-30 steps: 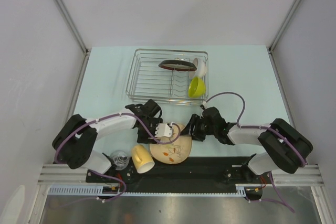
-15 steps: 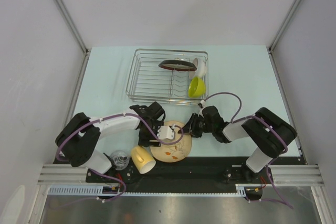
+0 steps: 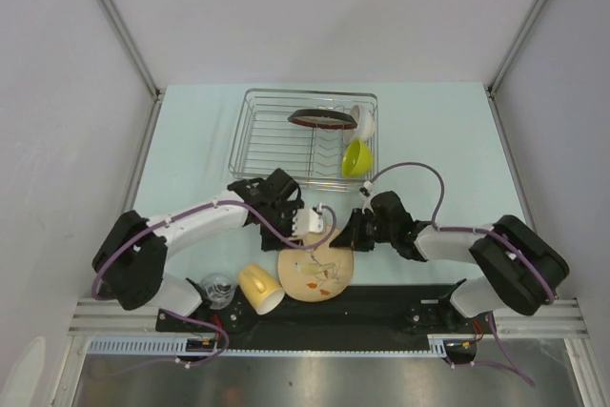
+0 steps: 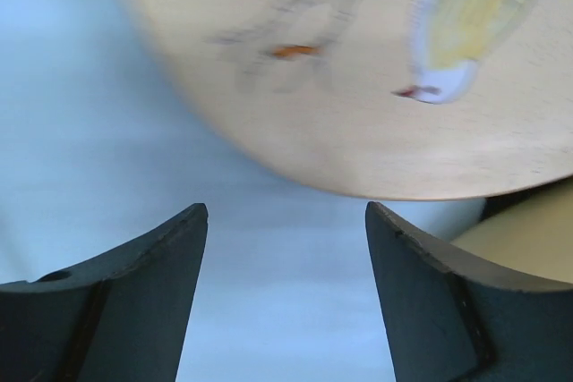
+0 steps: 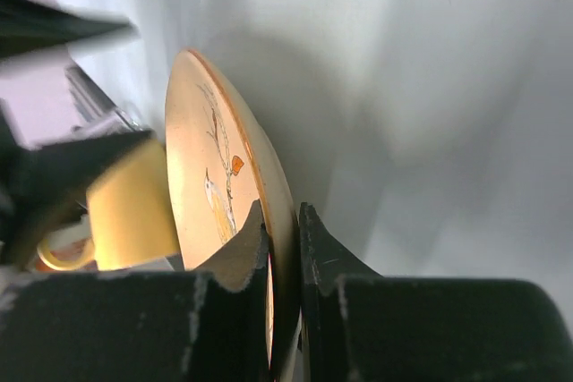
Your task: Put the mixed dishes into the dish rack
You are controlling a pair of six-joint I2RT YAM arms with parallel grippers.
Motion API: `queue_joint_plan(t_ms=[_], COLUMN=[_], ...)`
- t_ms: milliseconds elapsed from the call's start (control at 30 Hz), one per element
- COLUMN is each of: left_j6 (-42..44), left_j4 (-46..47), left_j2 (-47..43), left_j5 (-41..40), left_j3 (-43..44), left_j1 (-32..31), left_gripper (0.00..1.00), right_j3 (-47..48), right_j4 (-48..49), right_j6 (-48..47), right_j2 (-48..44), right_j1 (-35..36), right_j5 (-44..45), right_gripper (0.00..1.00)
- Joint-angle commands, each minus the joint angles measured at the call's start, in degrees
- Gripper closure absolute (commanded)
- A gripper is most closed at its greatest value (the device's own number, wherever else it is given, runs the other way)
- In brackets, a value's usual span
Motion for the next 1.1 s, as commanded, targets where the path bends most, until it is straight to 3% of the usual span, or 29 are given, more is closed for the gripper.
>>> queue_joint_plan(t_ms=[0, 400, 700, 933, 1067], left_j6=[-3.3, -3.39, -4.44, -5.5, -5.59], left_j4=[7.46, -0.37, 0.51, 2.01, 2.62], left_j2=[-6.97, -18.06, -22.28, -23.95, -24.74], left_j5=[4.47, 9.56, 12.11, 12.64, 12.64], left_j3=[7.04, 12.32, 7.4, 3.36, 2.04], left_j1=[5.66, 25.09, 31.43, 32.58, 33.19], left_gripper=[0.23, 0.21, 0.21, 0.21, 0.21], right_j3=[4.87, 23.85, 48.61, 65.42, 64.22], right_j4=[-12.09, -35.75, -47.1, -45.63, -36.68], right_j6=[-6.45, -27.9, -42.66, -57.77, -76.29], right_j2=[-8.67, -17.47, -15.19, -8.17, -5.35], right_j1=[-0.25, -3.86, -4.04, -2.47, 1.93], right_j5=[0.21, 8.21, 14.36, 23.23, 31.3], right_gripper=[1.0, 1.0, 1.0, 1.0, 1.0])
